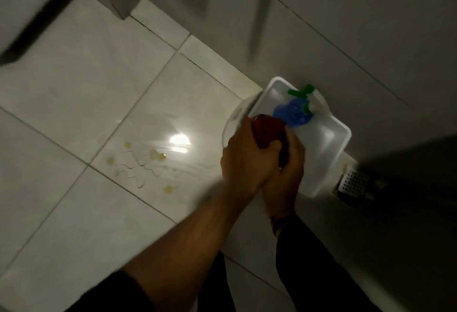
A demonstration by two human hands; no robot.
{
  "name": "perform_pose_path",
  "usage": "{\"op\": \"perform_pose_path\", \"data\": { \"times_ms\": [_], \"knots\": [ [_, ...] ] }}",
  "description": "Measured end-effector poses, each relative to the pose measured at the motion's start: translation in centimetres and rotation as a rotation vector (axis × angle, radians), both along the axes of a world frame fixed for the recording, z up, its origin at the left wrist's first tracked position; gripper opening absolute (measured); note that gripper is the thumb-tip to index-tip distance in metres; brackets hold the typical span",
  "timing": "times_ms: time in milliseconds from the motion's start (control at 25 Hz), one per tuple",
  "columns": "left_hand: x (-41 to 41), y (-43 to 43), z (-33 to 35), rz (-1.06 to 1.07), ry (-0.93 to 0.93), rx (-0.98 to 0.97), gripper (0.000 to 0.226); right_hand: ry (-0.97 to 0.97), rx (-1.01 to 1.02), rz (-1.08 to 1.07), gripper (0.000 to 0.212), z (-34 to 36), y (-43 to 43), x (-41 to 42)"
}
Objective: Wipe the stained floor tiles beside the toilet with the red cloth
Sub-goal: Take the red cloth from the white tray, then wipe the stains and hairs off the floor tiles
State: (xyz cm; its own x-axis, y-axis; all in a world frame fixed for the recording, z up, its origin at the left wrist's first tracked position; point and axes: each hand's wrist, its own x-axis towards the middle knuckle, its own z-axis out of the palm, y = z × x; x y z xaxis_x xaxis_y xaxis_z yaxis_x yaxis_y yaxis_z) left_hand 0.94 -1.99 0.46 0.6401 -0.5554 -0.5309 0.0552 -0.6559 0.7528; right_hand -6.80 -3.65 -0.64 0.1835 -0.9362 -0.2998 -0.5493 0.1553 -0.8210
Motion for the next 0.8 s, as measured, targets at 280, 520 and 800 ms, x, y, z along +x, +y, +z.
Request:
{"op": "perform_pose_path", "data": {
  "times_ms": [280, 520, 800],
  "knots": [
    [10.9, 15.4, 1.2, 0.317, 0.456, -0.125, 0.068, -0.289, 0.56, 0.251, 0.037, -0.5, 9.9, 9.7],
    [16.1, 32.4, -17.1, 0.794, 0.39, 0.113, 0.065, 0.071, 0.307, 0.579, 0.046, -15.2, 16.5, 19.7],
    [14.6, 47.6, -41.5, 0.262, -0.319, 0.804, 0.095, 0.479, -0.5, 1.271, 0.071, -34.7, 22.9, 30.0]
  ]
}}
